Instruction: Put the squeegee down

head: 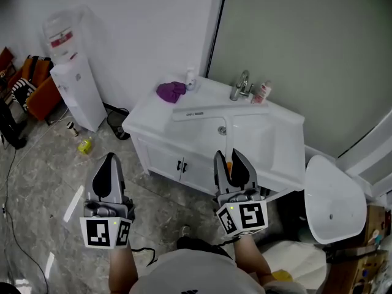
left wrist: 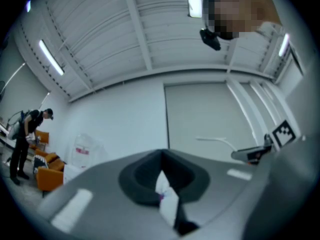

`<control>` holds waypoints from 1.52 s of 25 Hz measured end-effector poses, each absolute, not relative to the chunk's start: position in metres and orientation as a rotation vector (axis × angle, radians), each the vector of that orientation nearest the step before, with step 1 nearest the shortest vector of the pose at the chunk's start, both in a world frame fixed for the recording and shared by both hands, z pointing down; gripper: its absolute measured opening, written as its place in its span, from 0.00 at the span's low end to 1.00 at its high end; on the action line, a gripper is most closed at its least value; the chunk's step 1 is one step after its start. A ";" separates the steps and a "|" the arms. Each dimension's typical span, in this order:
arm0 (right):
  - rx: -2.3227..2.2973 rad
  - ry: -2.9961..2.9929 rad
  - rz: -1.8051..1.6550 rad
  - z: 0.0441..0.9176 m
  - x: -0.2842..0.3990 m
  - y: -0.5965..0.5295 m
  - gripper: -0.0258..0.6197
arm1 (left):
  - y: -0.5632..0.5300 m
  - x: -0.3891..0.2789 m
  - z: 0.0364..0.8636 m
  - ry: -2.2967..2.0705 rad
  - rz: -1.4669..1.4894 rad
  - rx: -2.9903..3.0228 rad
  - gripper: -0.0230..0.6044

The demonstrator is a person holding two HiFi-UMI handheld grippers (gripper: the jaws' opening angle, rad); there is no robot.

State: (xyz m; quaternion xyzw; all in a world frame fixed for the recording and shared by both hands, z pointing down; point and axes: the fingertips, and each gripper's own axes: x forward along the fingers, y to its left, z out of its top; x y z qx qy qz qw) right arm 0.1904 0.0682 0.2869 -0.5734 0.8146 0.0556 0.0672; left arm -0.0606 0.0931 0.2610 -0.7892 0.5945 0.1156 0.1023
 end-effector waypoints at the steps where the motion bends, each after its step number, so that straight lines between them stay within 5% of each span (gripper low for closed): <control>1: -1.727 2.455 0.167 0.287 0.194 0.061 0.21 | 0.086 -0.056 0.259 1.747 0.341 -2.328 0.05; 20: -1.664 2.481 0.113 0.299 0.211 -0.043 0.21 | -0.009 -0.027 0.261 1.751 0.295 -2.291 0.05; 38: -1.817 2.378 0.087 0.302 0.137 -0.174 0.21 | -0.163 -0.115 0.263 1.653 0.339 -2.381 0.05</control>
